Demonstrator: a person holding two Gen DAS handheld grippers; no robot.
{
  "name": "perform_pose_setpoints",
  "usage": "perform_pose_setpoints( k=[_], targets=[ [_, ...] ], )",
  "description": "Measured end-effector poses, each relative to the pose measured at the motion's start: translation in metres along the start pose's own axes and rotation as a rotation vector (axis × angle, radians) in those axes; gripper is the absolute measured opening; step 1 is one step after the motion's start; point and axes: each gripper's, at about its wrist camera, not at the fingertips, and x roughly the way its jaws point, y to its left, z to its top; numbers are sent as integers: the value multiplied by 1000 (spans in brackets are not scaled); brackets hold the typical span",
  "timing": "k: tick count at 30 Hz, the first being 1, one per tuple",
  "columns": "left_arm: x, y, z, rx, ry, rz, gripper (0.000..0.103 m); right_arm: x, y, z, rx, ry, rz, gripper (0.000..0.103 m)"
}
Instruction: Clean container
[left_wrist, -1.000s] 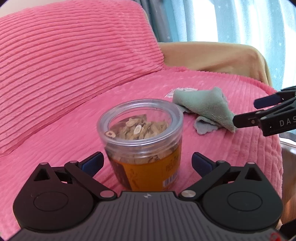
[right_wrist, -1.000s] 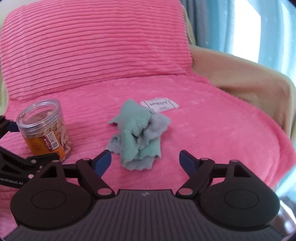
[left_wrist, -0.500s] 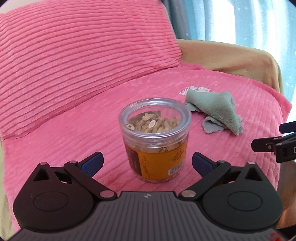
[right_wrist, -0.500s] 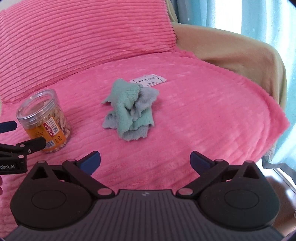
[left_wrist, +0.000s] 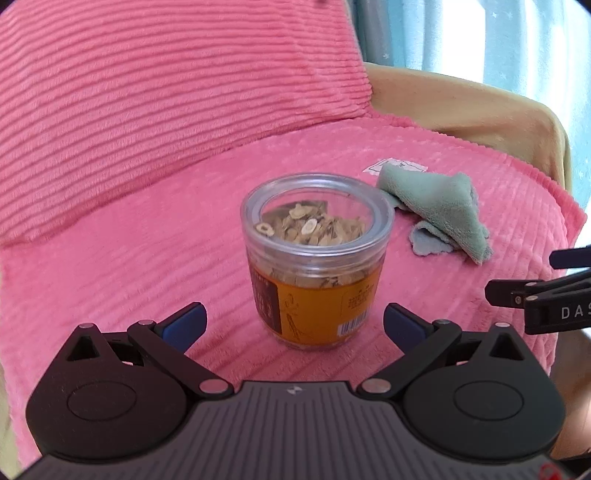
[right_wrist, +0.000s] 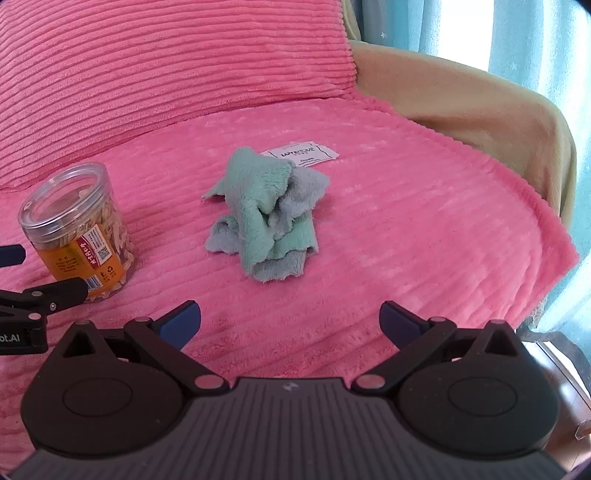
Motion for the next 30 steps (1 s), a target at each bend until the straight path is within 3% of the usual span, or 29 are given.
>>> perform_pose_setpoints(
  k=[14,30],
  targets=[
    [2,3,-2,-47,6,15,102,3,0,0,-14,14,15,102],
    [5,2,-4,-32,17,22,102,3,6,-2,-19,22,10,102]
  ],
)
